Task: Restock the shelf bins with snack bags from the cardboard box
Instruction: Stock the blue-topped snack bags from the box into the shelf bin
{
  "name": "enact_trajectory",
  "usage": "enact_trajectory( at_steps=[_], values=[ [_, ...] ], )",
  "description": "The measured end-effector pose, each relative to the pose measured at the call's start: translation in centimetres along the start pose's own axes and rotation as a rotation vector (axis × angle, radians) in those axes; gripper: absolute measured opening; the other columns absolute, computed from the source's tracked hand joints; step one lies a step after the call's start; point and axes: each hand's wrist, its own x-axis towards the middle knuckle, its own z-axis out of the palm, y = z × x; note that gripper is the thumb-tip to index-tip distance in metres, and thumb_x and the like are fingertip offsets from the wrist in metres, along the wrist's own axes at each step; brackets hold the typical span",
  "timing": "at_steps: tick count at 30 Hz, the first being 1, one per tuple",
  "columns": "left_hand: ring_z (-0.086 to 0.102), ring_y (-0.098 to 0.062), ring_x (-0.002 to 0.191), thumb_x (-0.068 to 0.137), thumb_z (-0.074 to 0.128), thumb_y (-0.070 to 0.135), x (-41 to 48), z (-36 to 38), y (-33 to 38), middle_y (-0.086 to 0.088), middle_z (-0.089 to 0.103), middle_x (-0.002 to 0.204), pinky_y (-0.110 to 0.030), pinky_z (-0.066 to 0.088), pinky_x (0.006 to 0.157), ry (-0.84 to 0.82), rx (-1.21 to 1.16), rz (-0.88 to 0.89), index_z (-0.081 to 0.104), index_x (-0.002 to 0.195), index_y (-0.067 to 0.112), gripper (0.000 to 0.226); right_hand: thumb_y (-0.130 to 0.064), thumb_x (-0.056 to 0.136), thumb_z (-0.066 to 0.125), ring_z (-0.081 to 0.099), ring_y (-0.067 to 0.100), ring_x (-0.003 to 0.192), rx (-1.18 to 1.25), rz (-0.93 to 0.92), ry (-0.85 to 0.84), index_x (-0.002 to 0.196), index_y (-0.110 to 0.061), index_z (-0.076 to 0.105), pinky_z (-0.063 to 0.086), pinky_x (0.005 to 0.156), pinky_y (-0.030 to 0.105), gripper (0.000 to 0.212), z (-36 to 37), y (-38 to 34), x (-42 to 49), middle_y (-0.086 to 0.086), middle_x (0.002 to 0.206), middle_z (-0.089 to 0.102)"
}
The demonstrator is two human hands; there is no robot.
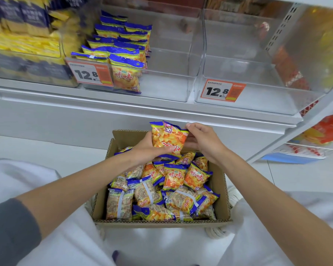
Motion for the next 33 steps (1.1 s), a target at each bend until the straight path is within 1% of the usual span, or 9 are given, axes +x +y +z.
enact_trajectory(
  at_steps=[4,7,12,15,19,23,25,28,33],
  values=[
    [0.062,-0.010,0.109,0.075,0.080,0.033,-0.2,-0.2,0.3,0.007,0.060,0.122,-0.032,0.057,0.087,0.028,-0.036,0.039,0.036,0.137,0.025,0.076,-0.030,0.083,0.071,0.066,0.026,0.107,0.014,0.008,-0.197,0.120,-0.018,0.061,0.053,0.094,0.039,0.039,-1.3,-0.5,0.2,0.009,0.110,0.069],
    [0.063,-0.012,0.108,0.073,0.082,0.028,-0.3,-0.4,0.5,0.006,0.059,0.124,-0.034,0.057,0.088,0.023,-0.066,0.037,0.036,0.138,0.025,0.080,-0.035,0.071,0.083,0.055,0.020,0.123,-0.247,-0.025,-0.264,0.118,-0.037,0.063,0.045,0.103,0.039,0.052,-1.3,-0.7,0.4,0.004,0.129,0.060],
    [0.068,-0.018,0.104,0.064,0.086,0.023,-0.6,-0.2,0.8,-0.001,0.061,0.125,-0.037,0.059,0.084,-0.031,-0.177,0.043,0.038,0.135,0.023,0.087,-0.023,0.076,0.081,0.065,0.020,0.104,-0.287,-0.081,-0.105,0.104,-0.018,0.064,0.052,0.093,0.037,0.033,-0.6,-0.7,0.3,0.006,0.113,0.069],
    [0.070,-0.018,0.101,0.058,0.084,0.026,-0.6,-0.3,1.2,-0.004,0.064,0.120,-0.037,0.058,0.084,0.003,-0.282,0.069,0.041,0.131,0.019,0.085,-0.020,0.085,0.072,0.069,0.023,0.094,-0.051,0.023,-0.111,0.123,-0.019,0.053,0.057,0.085,0.041,0.043,-0.7,-0.9,0.1,0.016,0.118,0.065],
    [0.069,-0.015,0.099,0.067,0.083,0.023,-0.4,-0.2,1.3,0.000,0.067,0.115,-0.032,0.057,0.081,0.046,-0.300,0.084,0.046,0.124,0.024,0.067,-0.014,0.091,0.063,0.068,0.023,0.104,0.110,0.076,-0.267,0.145,-0.039,0.035,0.058,0.083,0.038,0.066,-0.3,-1.1,-0.1,0.010,0.130,0.058],
    [0.068,-0.019,0.106,0.057,0.087,0.030,-0.2,-0.3,1.2,-0.004,0.066,0.121,-0.043,0.057,0.089,0.044,-0.337,0.097,0.045,0.128,0.020,0.083,-0.015,0.092,0.063,0.067,0.031,0.099,0.144,0.063,-0.180,0.123,-0.025,0.047,0.056,0.086,0.046,0.037,0.6,-0.5,0.1,0.021,0.118,0.060],
    [0.067,-0.018,0.107,0.057,0.091,0.030,-0.1,-0.5,1.1,-0.003,0.065,0.122,-0.043,0.057,0.089,0.046,-0.362,0.101,0.043,0.131,0.020,0.088,-0.020,0.092,0.063,0.068,0.032,0.087,0.112,0.047,-0.112,0.110,-0.014,0.043,0.055,0.085,0.046,0.027,0.9,0.0,0.1,0.026,0.103,0.065],
    [0.066,-0.020,0.110,0.059,0.090,0.030,0.0,-0.8,1.0,-0.004,0.063,0.126,-0.045,0.056,0.089,0.052,-0.376,0.091,0.043,0.133,0.020,0.088,-0.033,0.087,0.069,0.068,0.027,0.098,-0.156,0.016,-0.057,0.114,0.000,0.049,0.055,0.090,0.037,0.048,1.4,0.8,-0.1,0.015,0.112,0.067],
    [0.064,-0.017,0.110,0.067,0.085,0.023,0.0,-1.4,1.4,0.000,0.063,0.124,-0.040,0.056,0.089,0.050,-0.236,0.090,0.045,0.129,0.025,0.074,-0.024,0.077,0.081,0.060,0.008,0.109,-0.380,-0.082,-0.121,0.123,-0.017,0.051,0.051,0.090,0.023,0.055,0.7,-0.1,0.0,-0.005,0.118,0.063]
  ],
)
